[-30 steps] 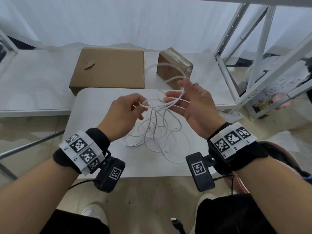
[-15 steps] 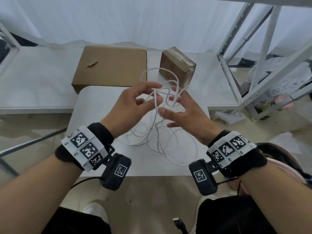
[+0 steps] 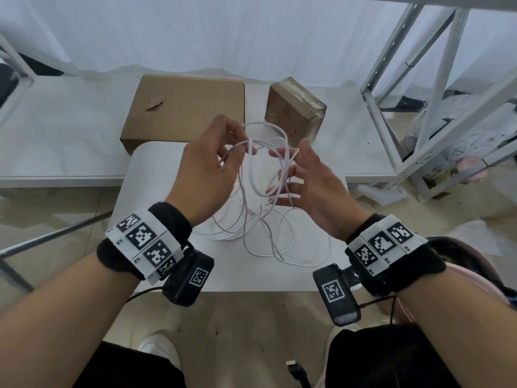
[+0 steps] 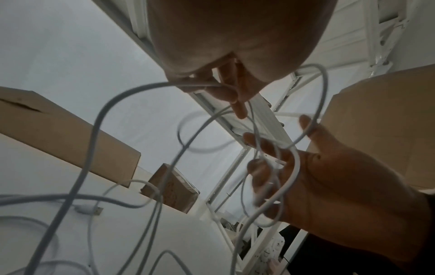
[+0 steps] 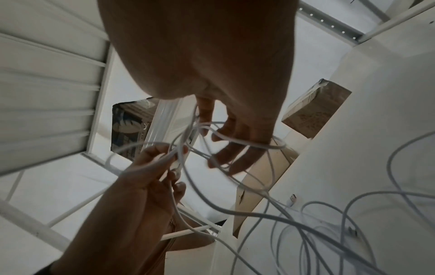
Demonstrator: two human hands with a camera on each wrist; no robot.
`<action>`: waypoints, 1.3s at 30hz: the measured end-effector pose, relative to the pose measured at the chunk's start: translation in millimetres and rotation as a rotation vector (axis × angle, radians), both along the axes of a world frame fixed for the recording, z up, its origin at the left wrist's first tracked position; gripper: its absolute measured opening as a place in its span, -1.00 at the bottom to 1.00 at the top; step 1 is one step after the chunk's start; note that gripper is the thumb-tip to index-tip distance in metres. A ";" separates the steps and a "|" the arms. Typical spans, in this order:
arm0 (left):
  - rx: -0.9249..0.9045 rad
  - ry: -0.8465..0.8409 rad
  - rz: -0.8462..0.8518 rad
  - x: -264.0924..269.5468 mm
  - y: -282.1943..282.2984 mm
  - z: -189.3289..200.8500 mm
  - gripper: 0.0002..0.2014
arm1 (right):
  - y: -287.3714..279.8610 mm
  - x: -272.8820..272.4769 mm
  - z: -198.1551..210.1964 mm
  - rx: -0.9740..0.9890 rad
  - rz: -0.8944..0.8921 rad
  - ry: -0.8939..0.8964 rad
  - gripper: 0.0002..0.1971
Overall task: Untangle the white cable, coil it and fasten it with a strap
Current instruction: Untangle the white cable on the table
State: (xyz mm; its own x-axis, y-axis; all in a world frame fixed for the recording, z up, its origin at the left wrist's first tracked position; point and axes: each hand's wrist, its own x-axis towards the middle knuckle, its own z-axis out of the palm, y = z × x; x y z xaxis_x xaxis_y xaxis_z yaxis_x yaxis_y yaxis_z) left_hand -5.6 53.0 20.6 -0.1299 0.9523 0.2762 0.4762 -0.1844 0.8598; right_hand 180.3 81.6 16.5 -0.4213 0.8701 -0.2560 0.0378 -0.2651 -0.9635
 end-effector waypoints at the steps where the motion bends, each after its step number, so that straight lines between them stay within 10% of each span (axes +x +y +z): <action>1: 0.002 0.006 0.006 -2.0 1.0 -0.4 -0.93 | 1.0 -0.2 1.9 -0.002 -0.005 0.009 -0.41; 4: 0.011 0.044 0.006 -5.6 2.4 -0.3 -0.91 | 4.2 5.1 3.2 0.062 0.058 0.018 -0.26; 10: 0.055 0.206 -0.048 -8.9 2.2 -4.8 -0.80 | 3.7 9.5 -3.8 0.296 -0.024 -0.273 -0.62; 13: 0.099 0.281 -0.037 -9.9 3.2 -9.1 -0.73 | 6.3 8.3 -2.4 0.212 -0.170 -0.173 -0.85; 22: 0.034 0.283 0.101 -1.0 -3.2 -12.6 -0.78 | 14.1 14.1 14.5 -0.079 -0.335 0.183 -0.70; 29: -0.446 0.429 -0.038 0.9 0.6 -44.6 -0.65 | 12.9 13.8 22.9 -0.208 -0.160 0.496 -0.64; 39: -0.428 0.230 -0.004 21.3 1.7 -52.0 -0.56 | 13.0 18.9 28.0 -0.303 0.091 0.814 -0.75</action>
State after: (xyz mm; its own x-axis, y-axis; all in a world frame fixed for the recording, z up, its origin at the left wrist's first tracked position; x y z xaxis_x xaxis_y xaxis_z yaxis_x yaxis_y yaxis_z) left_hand 15.7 54.7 -31.4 -0.1078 0.9870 -0.1189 0.6631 0.1605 0.7311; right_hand 199.2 94.6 44.5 -0.6381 0.7677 -0.0598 -0.5985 -0.5433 -0.5888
